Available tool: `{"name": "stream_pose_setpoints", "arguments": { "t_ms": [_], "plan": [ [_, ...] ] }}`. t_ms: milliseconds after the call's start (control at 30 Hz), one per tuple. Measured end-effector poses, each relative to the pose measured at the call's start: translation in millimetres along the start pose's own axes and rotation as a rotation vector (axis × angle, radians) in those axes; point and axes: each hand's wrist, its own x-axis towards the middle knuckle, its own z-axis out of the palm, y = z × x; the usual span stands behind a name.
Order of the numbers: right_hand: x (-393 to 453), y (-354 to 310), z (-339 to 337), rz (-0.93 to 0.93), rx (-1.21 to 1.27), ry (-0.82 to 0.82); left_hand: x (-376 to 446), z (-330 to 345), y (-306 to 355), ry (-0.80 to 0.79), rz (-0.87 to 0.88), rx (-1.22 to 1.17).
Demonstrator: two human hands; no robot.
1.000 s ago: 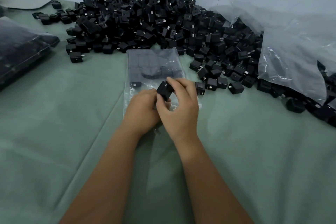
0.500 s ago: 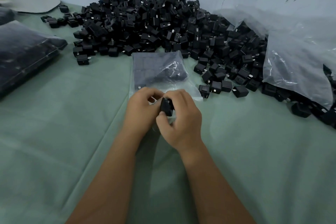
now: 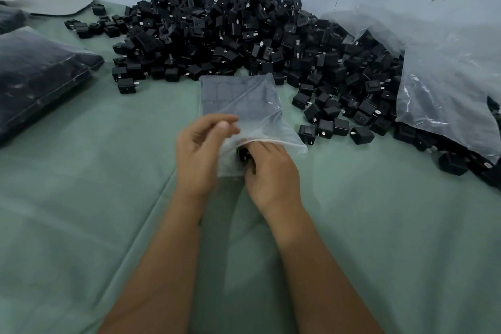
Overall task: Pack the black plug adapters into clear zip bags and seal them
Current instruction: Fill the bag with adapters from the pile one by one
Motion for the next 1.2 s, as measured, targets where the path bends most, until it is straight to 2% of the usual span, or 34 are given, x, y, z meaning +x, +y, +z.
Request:
{"name": "stream_pose_setpoints", "arguments": {
  "t_ms": [67, 167, 267, 433, 567, 700, 900, 1067, 1200],
  "plan": [
    [0, 0, 0, 0.013, 0.001, -0.021, 6, -8, -4, 0.165, -0.033, -0.071],
    [2, 2, 1, 0.022, 0.028, -0.078, 14, -18, -12, 0.442, -0.185, -0.093],
    [1, 3, 4, 0.020, 0.019, -0.107, 18, -19, -17, 0.529, -0.260, -0.066],
    [-3, 0, 4, 0.052, 0.070, -0.014, 18, -15, -22, 0.459, -0.337, 0.077],
    [1, 2, 2, 0.062, 0.050, -0.119, 17, -15, -29, 0.331, -0.383, 0.253],
    [3, 3, 4, 0.020, 0.020, -0.188, 17, -17, -36, 0.171, -0.320, 0.503],
    [1, 4, 5, 0.057, -0.028, -0.136, 17, -15, -33, 0.151, -0.303, 0.619],
    [11, 2, 13, 0.080, -0.171, -0.285, 18, -13, -32, 0.156, -0.338, 0.644],
    [21, -2, 19, 0.084, -0.148, -0.324, 17, -12, -32, 0.161, -0.342, 0.633]
  ]
}}
